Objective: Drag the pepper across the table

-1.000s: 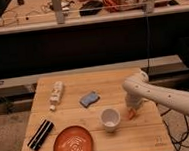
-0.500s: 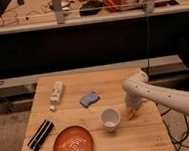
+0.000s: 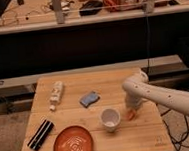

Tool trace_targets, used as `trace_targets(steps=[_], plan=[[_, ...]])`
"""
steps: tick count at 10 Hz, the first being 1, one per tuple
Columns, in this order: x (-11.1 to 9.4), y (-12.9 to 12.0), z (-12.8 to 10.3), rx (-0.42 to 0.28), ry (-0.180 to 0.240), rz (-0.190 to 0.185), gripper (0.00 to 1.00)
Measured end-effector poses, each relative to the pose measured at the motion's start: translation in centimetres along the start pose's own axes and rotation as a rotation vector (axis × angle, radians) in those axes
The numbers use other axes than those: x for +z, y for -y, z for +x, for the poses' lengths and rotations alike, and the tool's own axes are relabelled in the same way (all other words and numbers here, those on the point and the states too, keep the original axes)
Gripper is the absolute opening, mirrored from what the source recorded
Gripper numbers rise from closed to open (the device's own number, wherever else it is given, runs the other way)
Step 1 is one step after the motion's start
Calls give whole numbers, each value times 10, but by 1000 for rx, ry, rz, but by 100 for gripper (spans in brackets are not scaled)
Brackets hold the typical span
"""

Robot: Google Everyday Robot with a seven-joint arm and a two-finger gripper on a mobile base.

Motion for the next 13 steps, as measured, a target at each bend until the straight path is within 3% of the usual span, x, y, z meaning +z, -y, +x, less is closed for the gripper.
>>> trace_targets(steps=[13], plan=[[-1,-2,-6,-38,7,-7,3]])
